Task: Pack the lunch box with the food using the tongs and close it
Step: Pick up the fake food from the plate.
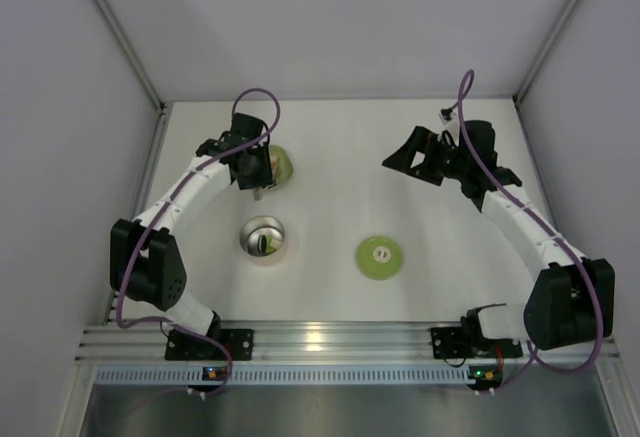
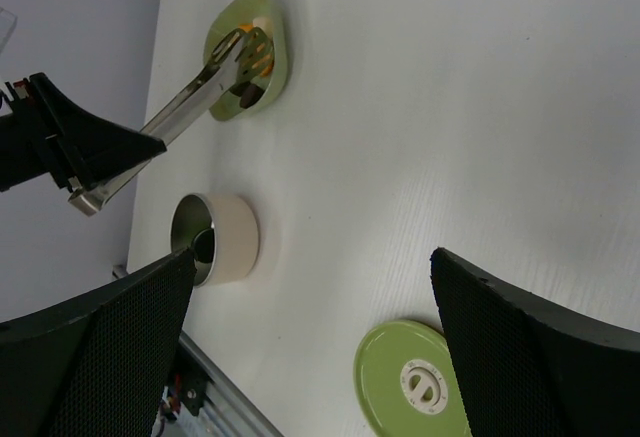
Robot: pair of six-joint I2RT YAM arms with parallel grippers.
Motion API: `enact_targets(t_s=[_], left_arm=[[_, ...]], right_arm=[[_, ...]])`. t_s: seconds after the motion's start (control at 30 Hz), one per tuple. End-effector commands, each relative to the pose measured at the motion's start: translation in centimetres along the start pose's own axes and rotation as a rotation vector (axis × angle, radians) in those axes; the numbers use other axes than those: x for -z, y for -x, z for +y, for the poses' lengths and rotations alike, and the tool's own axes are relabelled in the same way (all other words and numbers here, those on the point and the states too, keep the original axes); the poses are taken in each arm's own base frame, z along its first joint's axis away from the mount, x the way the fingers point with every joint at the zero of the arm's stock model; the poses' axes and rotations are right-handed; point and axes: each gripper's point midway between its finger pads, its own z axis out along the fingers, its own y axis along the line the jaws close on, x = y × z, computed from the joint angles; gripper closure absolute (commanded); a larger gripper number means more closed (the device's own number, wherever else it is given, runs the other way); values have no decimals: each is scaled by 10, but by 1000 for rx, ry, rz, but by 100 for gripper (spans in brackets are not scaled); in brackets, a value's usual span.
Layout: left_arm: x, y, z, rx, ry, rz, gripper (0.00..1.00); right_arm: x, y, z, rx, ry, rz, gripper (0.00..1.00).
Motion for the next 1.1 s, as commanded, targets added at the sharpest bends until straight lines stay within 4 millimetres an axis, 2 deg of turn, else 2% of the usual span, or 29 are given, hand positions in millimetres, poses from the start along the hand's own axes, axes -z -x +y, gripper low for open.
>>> enact_targets(t_s=[0.0,0.33,1.07], left_arm=[[2,22,-4,24,-11,-82,57],[4,31,-3,19,11,-102,57],[-7,46,-10,23,22,-104,56]], right_arm=[[1,7,-1,27,6,-27,1],[-2,6,-2,27,9,-23,1],[0,6,-2,36,8,-21,1]])
